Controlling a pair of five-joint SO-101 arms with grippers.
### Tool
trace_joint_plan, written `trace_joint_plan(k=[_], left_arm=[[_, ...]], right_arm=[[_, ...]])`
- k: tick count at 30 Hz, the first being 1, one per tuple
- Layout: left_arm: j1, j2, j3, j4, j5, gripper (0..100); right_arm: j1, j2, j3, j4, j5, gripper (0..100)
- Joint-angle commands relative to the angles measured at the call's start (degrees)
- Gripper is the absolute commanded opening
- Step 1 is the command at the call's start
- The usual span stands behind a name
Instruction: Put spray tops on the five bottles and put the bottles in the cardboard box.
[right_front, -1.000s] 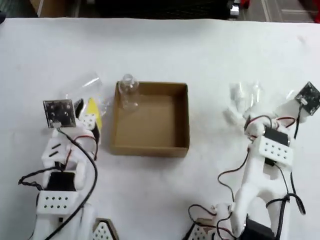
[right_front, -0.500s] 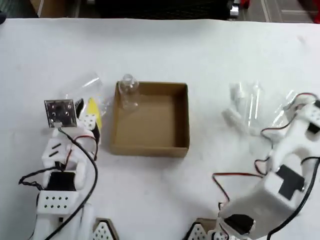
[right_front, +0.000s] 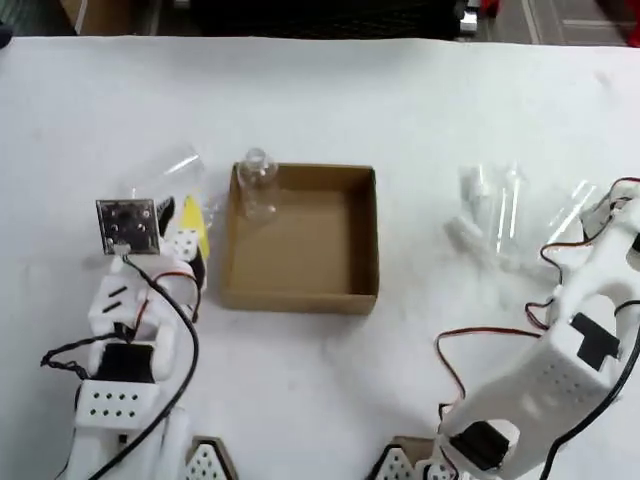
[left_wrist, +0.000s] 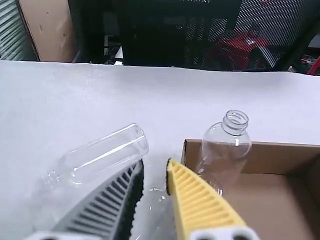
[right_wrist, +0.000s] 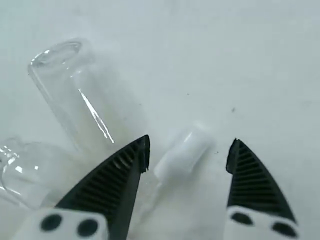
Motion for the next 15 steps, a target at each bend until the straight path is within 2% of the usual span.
trace_joint_plan(k=[1,4,8,15], left_arm=[[0.57,0.13,-3.52,0.18,-0.70,8],[0.57,0.13,-3.52,0.18,-0.79,9],[0.57,0.22,-3.52,0.09,-0.79,9],[0.57,0.22,-3.52,0.09,-0.79,9]], right_arm=[[-0.92,0.31,-2.37,0.40,-0.62,22.6],[-2.15,2.24,-2.64,0.22,-1.14,22.6],[-2.68,3.91,-2.29,1.01,-5.45,22.5],[-2.86,4.09,-2.55,3.21,-5.54,22.5]])
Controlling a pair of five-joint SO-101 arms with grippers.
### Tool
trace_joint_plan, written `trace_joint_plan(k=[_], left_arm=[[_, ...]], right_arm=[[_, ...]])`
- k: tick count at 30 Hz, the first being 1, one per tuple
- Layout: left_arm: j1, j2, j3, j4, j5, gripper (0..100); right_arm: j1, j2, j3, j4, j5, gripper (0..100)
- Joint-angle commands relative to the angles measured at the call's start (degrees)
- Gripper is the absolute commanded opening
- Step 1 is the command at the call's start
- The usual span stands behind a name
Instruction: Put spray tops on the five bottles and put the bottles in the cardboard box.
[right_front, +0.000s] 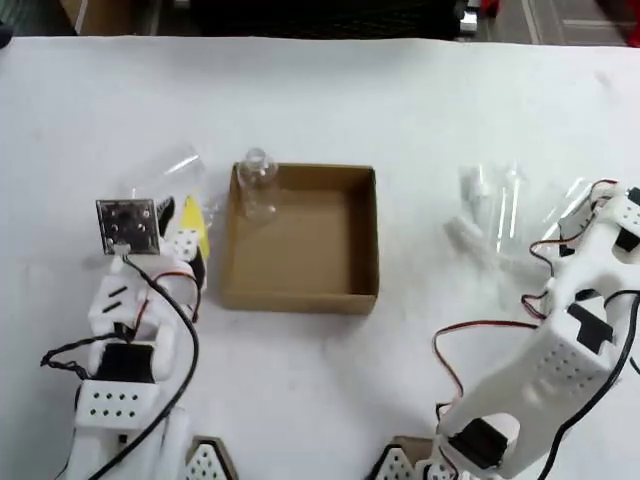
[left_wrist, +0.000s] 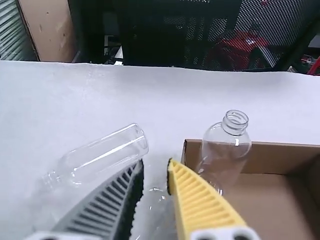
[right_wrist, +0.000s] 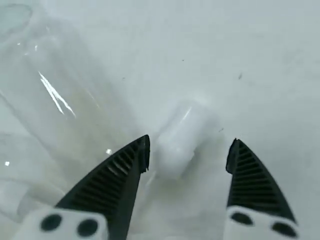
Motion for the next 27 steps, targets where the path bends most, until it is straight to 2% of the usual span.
trace_joint_plan(k=[1,11,19,27], left_arm=[[0.57,0.22,-3.52,0.09,-0.79,9],[0.57,0.22,-3.52,0.09,-0.79,9],[0.57,0.22,-3.52,0.09,-0.79,9],[0.57,0.22,-3.52,0.09,-0.79,9]], right_arm=[[-0.48,-0.57,-2.46,0.04,-0.70,22.5],[0.13,1.80,-2.64,-1.63,-0.97,22.4],[1.19,1.98,-2.64,-4.97,-0.44,4.3],[1.27,1.45,-2.64,-4.88,-0.44,2.6]])
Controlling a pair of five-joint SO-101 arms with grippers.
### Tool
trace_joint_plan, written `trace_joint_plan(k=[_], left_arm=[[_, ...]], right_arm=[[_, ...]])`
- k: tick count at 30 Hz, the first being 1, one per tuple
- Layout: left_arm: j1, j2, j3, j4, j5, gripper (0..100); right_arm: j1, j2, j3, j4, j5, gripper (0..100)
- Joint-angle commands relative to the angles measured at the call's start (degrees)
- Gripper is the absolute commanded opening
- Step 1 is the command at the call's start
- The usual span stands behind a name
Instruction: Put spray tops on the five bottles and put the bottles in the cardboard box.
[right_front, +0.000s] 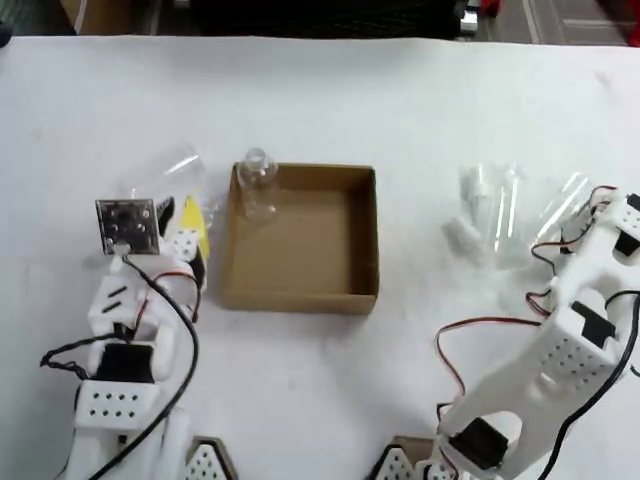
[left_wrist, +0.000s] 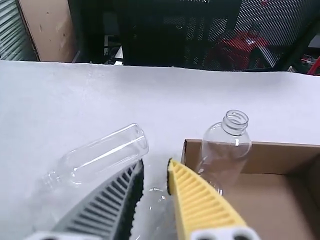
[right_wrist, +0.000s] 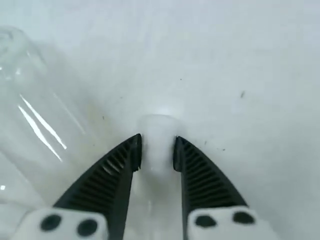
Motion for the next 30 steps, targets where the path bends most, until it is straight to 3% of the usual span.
trace_joint_plan(k=[1,4,11,19,24,30], left_arm=[[0.57,0.22,-3.52,0.09,-0.79,9],[0.57,0.22,-3.52,0.09,-0.79,9],[0.57,0.22,-3.52,0.09,-0.79,9],[0.40,-0.04,-3.69,0.09,-0.79,8],[-2.68,-0.13,-3.87,0.00,-0.35,8],[-5.23,0.04,-3.52,-1.85,-0.26,8]], right_arm=[[1.01,-1.54,-2.64,-0.40,0.18,2.6],[2.51,-4.26,-2.64,-0.31,0.44,1.7],[3.74,-22.02,-6.95,3.65,8.97,1.6],[-0.31,-43.65,-19.69,10.15,9.32,1.6],[-11.03,-53.23,-20.57,9.89,9.32,1.6],[-36.53,-56.40,-20.75,7.25,11.43,1.6]])
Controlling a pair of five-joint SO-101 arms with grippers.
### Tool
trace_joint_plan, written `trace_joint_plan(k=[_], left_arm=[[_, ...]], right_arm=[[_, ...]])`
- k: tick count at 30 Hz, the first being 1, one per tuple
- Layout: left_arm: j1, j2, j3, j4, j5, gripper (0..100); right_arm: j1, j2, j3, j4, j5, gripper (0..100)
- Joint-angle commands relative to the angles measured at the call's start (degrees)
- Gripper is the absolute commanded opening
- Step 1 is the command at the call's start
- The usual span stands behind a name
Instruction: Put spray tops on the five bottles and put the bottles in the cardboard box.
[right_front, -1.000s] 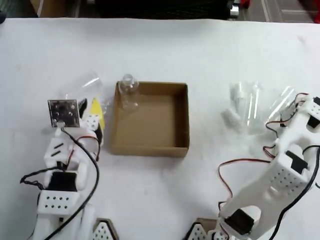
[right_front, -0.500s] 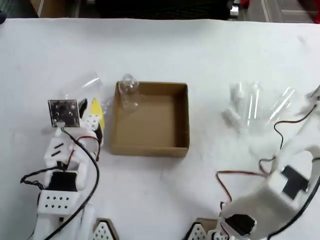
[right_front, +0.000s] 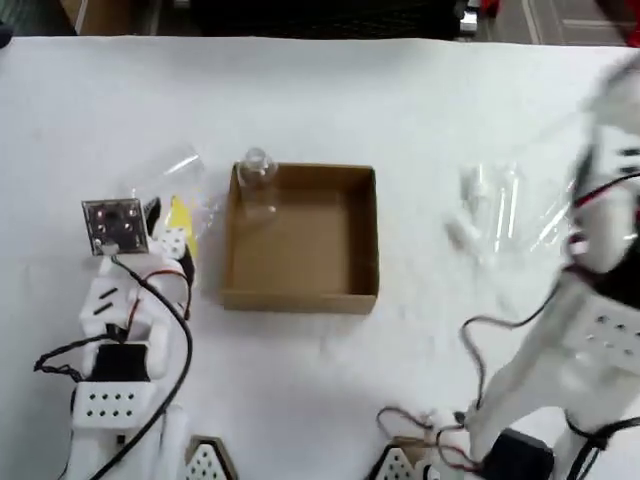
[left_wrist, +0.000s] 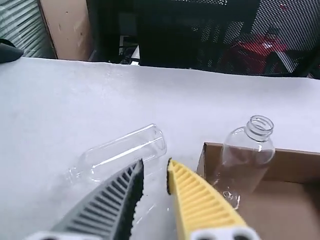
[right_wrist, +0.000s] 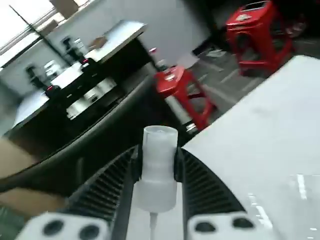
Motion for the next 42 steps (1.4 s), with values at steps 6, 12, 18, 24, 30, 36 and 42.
trace_joint_plan(k=[6,12,18,24,30,36,42], left_arm=[[-1.27,-0.04,-2.64,-2.29,-0.44,8],[-1.19,-0.04,-0.18,-7.30,-0.70,8],[-1.45,-0.04,2.64,-12.57,-0.79,8],[-1.45,-0.04,2.64,-12.84,-0.79,8],[-1.45,0.13,2.73,-12.84,-0.79,8],[-1.45,0.13,2.73,-12.84,-0.79,8],[-1.45,0.13,2.73,-12.84,-0.79,8]], right_arm=[[-36.35,0.22,-0.97,-11.12,20.84,1.6],[-45.41,6.99,-0.53,-15.34,33.49,1.6],[-47.69,17.01,-0.53,-26.24,33.32,1.6],[-47.34,25.80,-0.53,-36.09,33.32,1.6],[-47.43,31.16,-0.53,-42.42,33.32,1.6],[-47.25,34.86,-0.53,-45.05,33.67,1.6],[-45.23,37.58,-0.62,-46.11,33.67,1.6]])
